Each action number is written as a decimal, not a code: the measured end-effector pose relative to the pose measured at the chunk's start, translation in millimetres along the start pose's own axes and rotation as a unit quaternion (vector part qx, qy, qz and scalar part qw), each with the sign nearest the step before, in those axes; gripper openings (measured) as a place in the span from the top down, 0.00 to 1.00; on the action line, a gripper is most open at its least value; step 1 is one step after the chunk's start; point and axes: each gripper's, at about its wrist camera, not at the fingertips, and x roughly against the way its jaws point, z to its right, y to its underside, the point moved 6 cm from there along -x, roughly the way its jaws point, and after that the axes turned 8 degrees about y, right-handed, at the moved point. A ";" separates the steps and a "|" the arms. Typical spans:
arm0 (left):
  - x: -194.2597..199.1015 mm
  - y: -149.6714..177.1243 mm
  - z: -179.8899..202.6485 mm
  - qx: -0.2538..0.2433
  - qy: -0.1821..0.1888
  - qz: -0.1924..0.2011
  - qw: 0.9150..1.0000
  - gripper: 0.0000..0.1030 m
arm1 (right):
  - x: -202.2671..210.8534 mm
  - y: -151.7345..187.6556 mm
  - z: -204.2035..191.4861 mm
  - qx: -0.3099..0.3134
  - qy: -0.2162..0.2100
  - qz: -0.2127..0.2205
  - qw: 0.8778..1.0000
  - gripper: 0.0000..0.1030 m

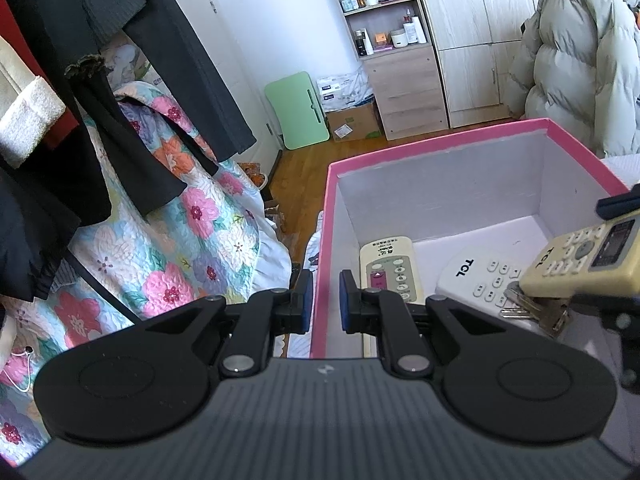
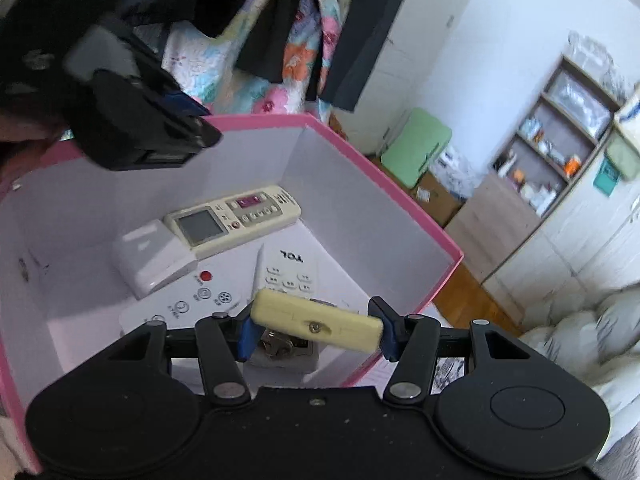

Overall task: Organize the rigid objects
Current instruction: 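Lower the cream remote into the box and open the right tool, then grasp the long cream remote on the table with the right tool, then lower the long cream remote into the box and open the right tool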

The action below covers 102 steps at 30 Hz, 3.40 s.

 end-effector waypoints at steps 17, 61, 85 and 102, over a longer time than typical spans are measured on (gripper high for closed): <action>-0.8 0.4 -1.1 -0.005 -0.006 -0.003 1.000 0.89 | 62.3 2.1 39.4 -0.156 -0.039 0.088 0.983 0.39; -1.9 0.3 0.2 -0.013 -0.022 -0.014 1.000 0.89 | -30.2 182.7 152.4 -0.296 0.024 -0.159 0.942 0.40; -2.9 1.0 -0.7 -0.009 -0.024 -0.011 1.000 0.87 | 83.5 89.0 170.1 -0.335 -0.002 0.101 0.937 0.44; -7.7 0.9 -0.6 -0.006 -0.014 -0.025 1.000 0.87 | -25.9 -54.7 68.6 -0.234 -0.095 0.113 0.961 0.44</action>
